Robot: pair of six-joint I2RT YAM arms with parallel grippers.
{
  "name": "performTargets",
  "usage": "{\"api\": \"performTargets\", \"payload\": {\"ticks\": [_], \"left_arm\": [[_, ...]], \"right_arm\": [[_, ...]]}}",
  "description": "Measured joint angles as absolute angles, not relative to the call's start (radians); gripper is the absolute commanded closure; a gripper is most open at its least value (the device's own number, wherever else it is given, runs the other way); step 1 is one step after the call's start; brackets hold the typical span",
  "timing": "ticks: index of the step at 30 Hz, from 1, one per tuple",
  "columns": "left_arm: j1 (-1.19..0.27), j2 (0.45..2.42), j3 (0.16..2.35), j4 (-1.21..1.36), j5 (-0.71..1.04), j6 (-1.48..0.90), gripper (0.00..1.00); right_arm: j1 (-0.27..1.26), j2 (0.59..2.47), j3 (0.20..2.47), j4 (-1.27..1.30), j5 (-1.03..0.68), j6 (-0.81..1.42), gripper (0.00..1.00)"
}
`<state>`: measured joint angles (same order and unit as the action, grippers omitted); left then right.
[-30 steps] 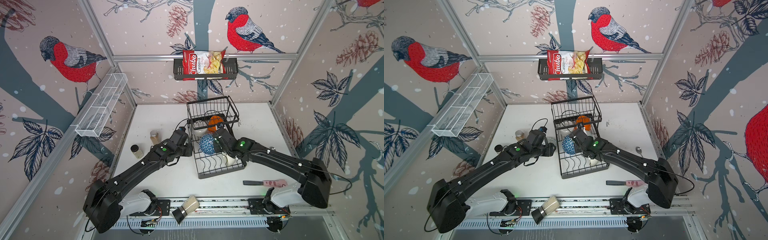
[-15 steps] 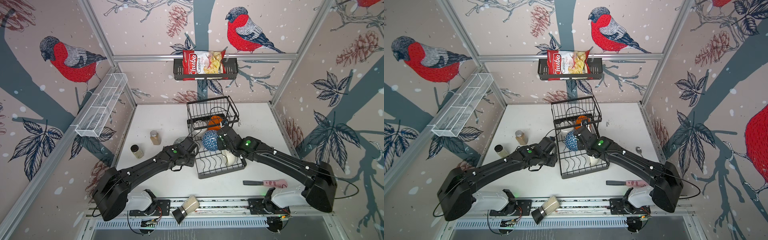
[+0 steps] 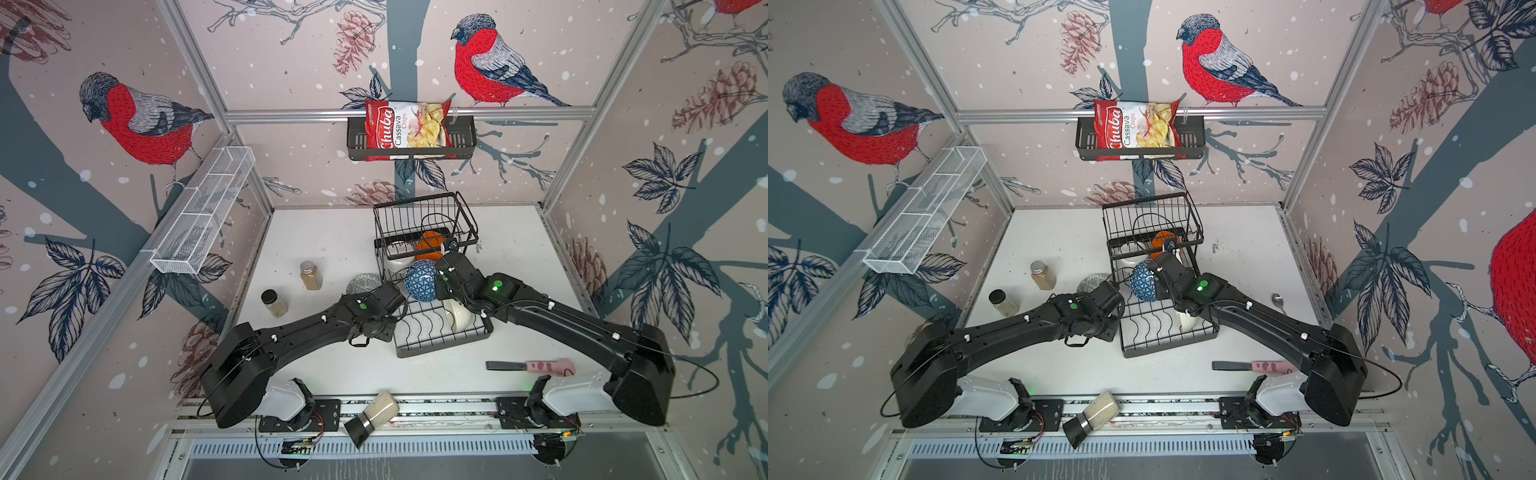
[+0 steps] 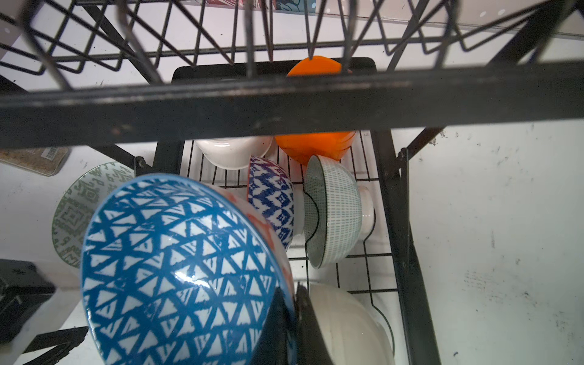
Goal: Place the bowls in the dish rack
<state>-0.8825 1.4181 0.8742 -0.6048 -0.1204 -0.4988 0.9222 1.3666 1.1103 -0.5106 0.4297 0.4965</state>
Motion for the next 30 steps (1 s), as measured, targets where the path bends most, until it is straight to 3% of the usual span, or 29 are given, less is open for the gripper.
{"api": "performTargets", "payload": {"ticks": [30], "left_arm": [[-0.927, 1.631, 1.052, -0.509, -0.029, -0.458, 0.56]], "right_arm": [[0.847, 1.327, 1.069, -0.556, 0.483, 0.5, 1.0]]}}
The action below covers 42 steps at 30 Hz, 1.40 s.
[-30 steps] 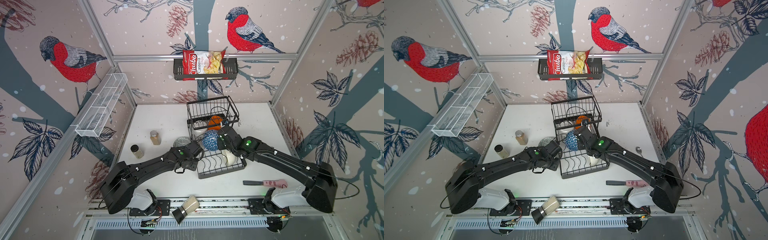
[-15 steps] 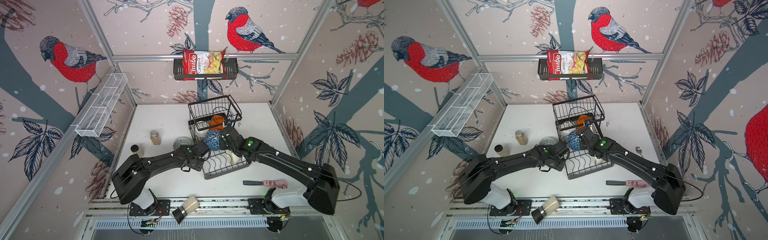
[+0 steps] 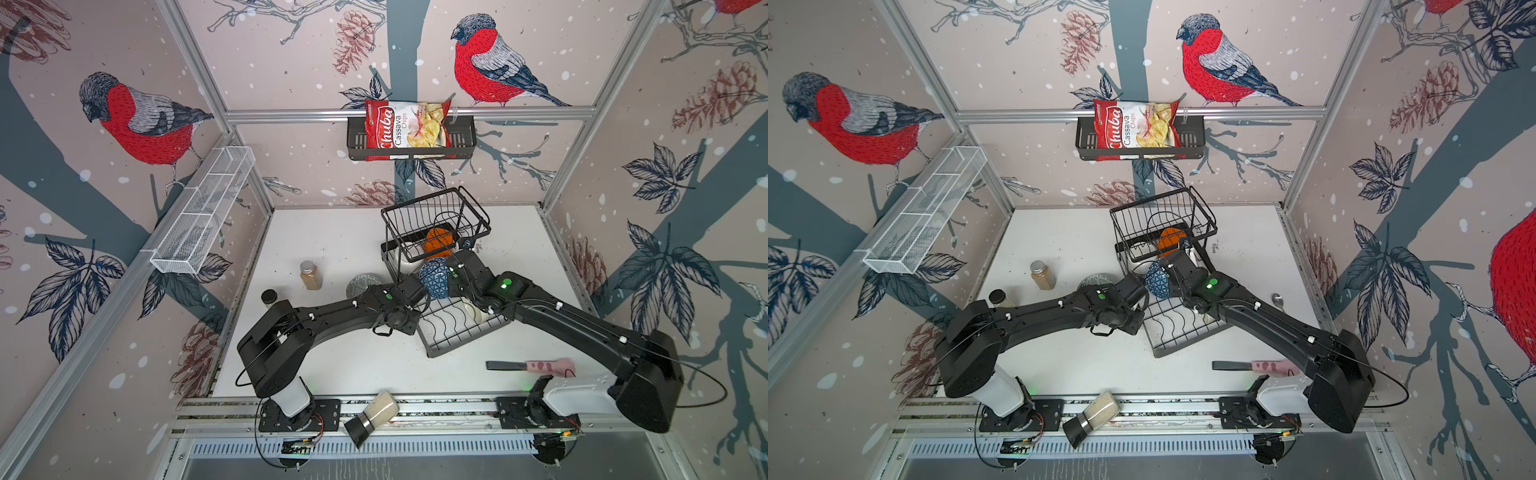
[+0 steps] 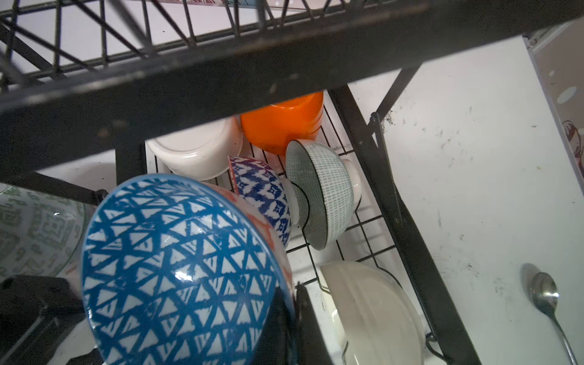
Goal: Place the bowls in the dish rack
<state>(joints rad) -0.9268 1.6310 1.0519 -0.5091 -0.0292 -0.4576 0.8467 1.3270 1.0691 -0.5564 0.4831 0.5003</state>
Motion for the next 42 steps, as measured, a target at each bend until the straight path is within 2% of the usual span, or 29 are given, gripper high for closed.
{"api": "performTargets", "payload": {"ticks": [16, 35, 42], "left_arm": [[-0.924, 1.465, 0.972, -0.479, -0.12, -0.474, 0.57], [-0.769, 1.066, 0.804, -0.447, -0.213, -0.579, 0.57], [-0.741, 0.988, 0.794, -0.448, -0.239, -0.598, 0.48]], "right_arm": [[0.875, 1.334, 1.089, -0.607, 0.601, 0.5, 1.0], [1.081, 1.566, 1.23, -0.769, 0.905, 0.534, 1.0], [1.123, 1.691, 1.3, -0.861, 1.013, 0.581, 1.0]]}}
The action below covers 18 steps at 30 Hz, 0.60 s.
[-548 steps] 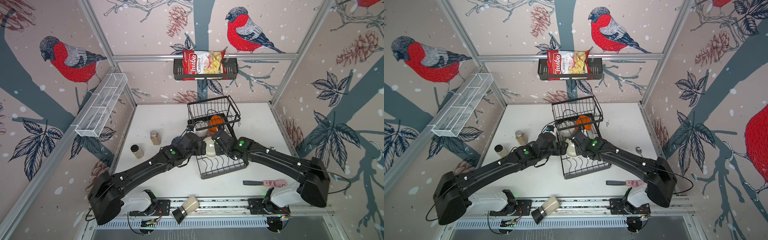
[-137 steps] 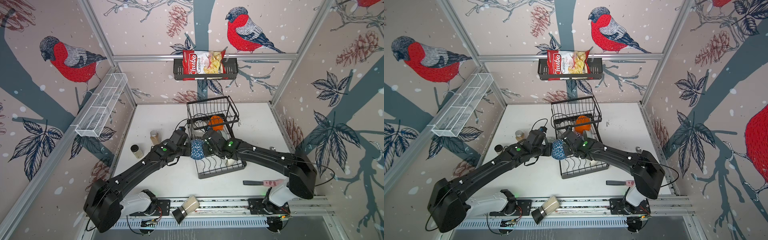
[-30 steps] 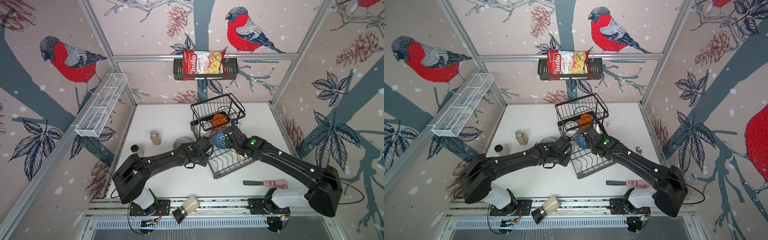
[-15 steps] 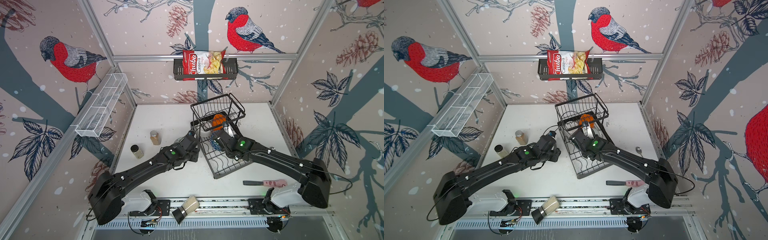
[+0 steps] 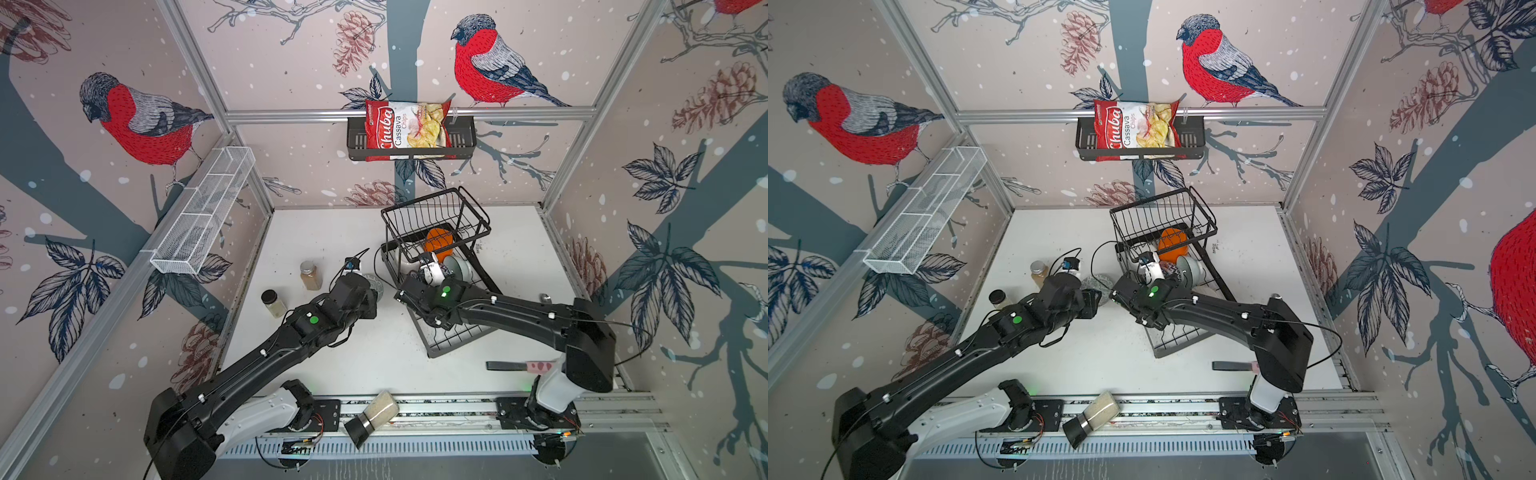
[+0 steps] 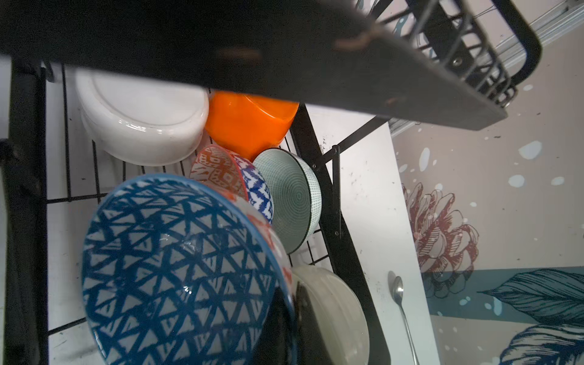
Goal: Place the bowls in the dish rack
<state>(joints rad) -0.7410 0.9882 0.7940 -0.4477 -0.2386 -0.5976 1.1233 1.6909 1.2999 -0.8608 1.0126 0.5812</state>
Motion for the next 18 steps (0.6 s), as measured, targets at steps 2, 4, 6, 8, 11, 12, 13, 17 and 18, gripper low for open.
{"api": "performTargets", "payload": {"ticks": [2, 4, 6, 8, 11, 12, 13, 17, 18], "left_arm": [[-0.734, 0.977, 0.794, -0.448, -0.242, -0.598, 0.45], [-0.728, 0.971, 0.794, -0.449, -0.247, -0.602, 0.41], [-0.724, 0.966, 0.794, -0.452, -0.255, -0.602, 0.38], [-0.719, 0.961, 0.793, -0.454, -0.262, -0.603, 0.36], [-0.71, 0.953, 0.791, -0.454, -0.264, -0.605, 0.33], [-0.707, 0.95, 0.791, -0.455, -0.264, -0.605, 0.33], [-0.702, 0.946, 0.79, -0.454, -0.264, -0.605, 0.32], [-0.684, 0.93, 0.788, -0.454, -0.264, -0.605, 0.3], [-0.681, 0.925, 0.788, -0.455, -0.264, -0.605, 0.29]], "right_arm": [[1.126, 1.715, 1.313, -0.886, 1.036, 0.594, 1.0], [1.129, 1.729, 1.32, -0.902, 1.055, 0.602, 1.0], [1.133, 1.74, 1.324, -0.914, 1.074, 0.604, 1.0], [1.137, 1.751, 1.329, -0.921, 1.09, 0.605, 1.0], [1.144, 1.771, 1.337, -0.928, 1.111, 0.604, 1.0], [1.147, 1.779, 1.341, -0.929, 1.118, 0.604, 1.0], [1.15, 1.787, 1.345, -0.934, 1.124, 0.604, 1.0], [1.158, 1.816, 1.362, -0.95, 1.137, 0.601, 1.0], [1.16, 1.822, 1.365, -0.95, 1.139, 0.601, 1.0]]}}
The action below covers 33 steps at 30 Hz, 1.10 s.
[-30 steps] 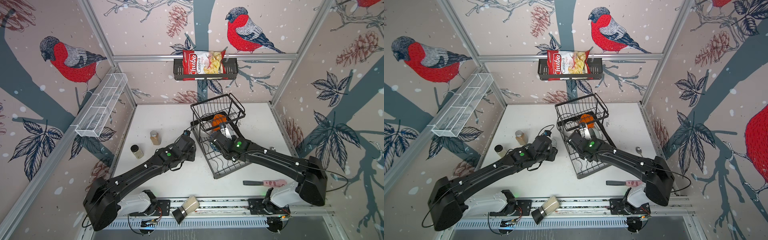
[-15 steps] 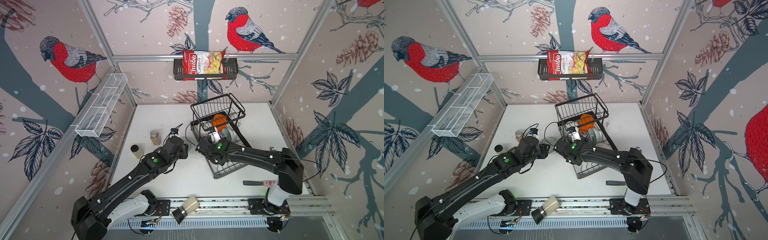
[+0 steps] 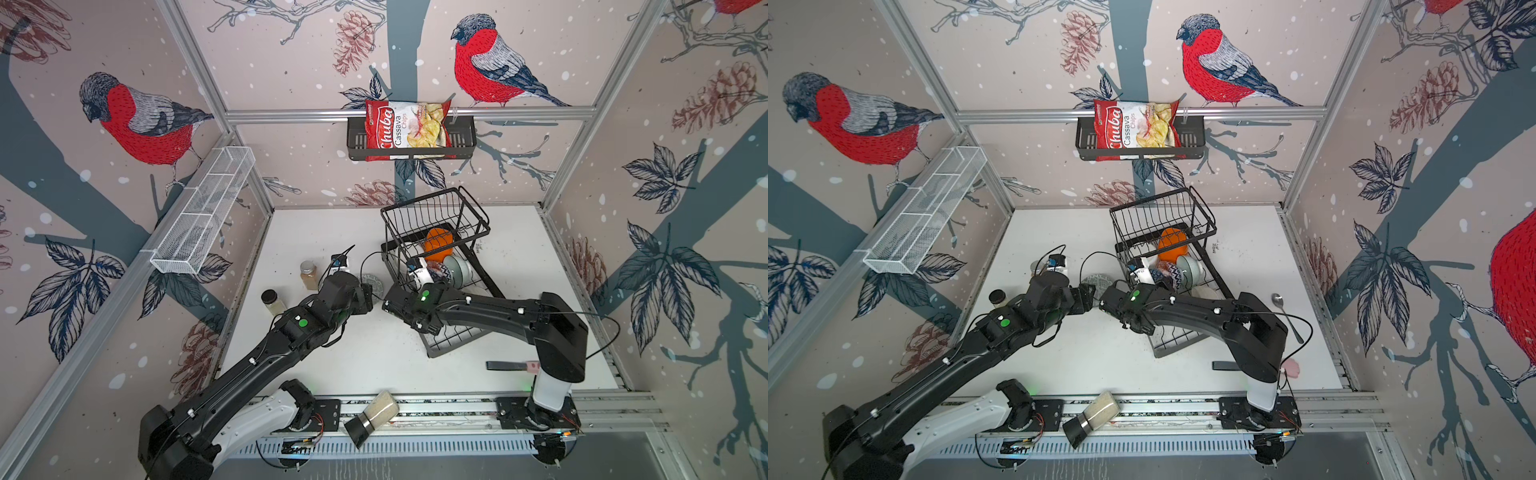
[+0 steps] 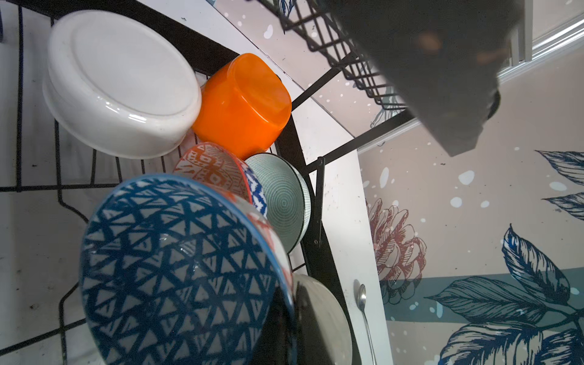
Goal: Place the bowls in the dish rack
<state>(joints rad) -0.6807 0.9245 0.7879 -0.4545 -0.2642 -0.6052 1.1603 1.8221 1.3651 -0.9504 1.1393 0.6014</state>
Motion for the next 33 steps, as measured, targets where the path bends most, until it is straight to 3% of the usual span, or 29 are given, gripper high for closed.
{"api": "performTargets", "payload": {"ticks": [33], "left_arm": [[-0.651, 0.844, 0.772, -0.463, -0.26, -0.602, 0.27]], "right_arm": [[1.151, 2.009, 1.468, -0.994, 1.225, 0.646, 1.0]]}}
